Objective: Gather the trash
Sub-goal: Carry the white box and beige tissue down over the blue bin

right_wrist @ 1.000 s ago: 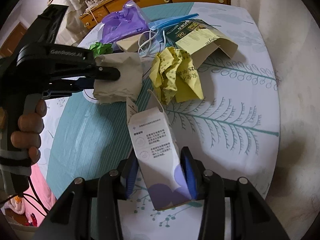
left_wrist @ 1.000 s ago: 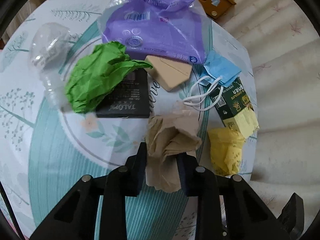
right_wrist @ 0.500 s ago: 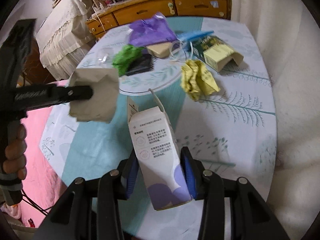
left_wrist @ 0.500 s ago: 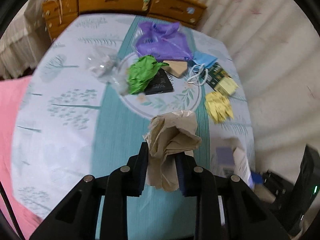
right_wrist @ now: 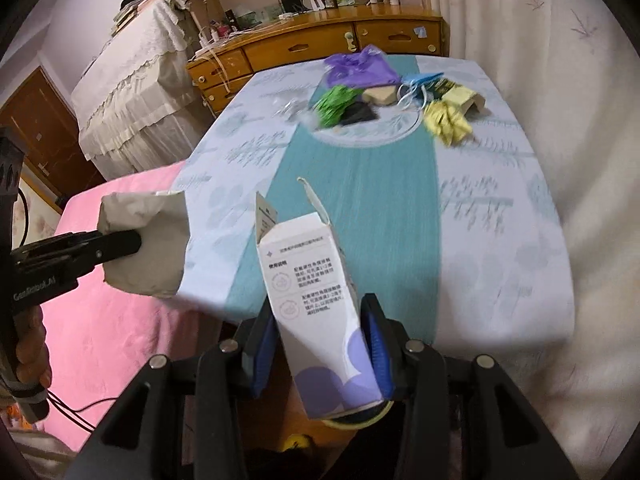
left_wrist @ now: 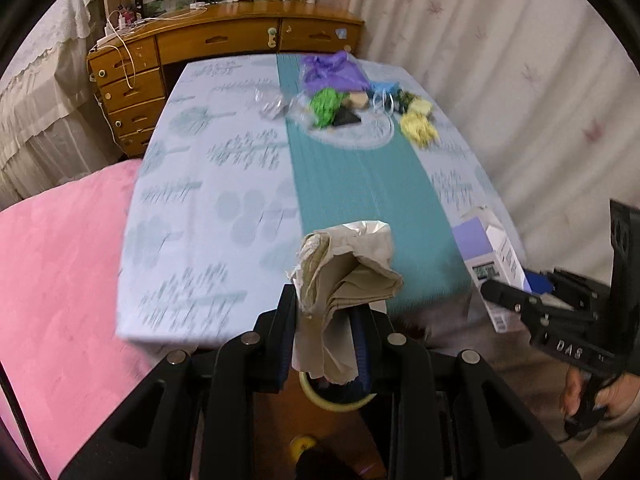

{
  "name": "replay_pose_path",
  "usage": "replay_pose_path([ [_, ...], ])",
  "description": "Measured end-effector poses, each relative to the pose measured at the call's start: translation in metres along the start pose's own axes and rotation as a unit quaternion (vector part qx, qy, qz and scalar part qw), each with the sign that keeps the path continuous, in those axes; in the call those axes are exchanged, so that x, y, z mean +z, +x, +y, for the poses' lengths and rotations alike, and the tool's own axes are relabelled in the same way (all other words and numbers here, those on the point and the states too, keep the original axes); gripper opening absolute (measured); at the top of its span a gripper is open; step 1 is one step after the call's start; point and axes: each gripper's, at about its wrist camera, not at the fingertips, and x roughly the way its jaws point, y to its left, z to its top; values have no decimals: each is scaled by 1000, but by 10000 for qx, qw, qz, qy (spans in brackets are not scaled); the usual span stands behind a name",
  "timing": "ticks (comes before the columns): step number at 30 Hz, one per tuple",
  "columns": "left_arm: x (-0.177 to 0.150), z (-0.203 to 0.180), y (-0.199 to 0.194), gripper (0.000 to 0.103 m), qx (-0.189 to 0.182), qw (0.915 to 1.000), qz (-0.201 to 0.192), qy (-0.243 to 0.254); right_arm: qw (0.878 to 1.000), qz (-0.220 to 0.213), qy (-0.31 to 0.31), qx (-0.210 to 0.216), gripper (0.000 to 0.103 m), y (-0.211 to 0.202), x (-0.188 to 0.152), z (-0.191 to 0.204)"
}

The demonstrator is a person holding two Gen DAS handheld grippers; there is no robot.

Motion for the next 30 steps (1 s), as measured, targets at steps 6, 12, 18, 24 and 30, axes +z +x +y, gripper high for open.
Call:
replay_pose_path([
  [6,-64,14,-27,24,67,9989,247,390,9995,299,-113,-17,41,-6,-64,40],
  [12,-108,9,-23,24,-131,9968,740,259,9972,739,-126,-46,41,-5,-107,55],
  [18,-147,-18,4,24,-252,9924,1136,397,9937,1118,58,102,41,17,-137,45],
  [24,-182,-40,66,24,-213,9900,1337,385,9895,1373,411,194,41,79,-174,17],
  [30,-211,-53,160,24,-93,9889,1471,182,9844,1499,910,114,41,149,-209,-25],
])
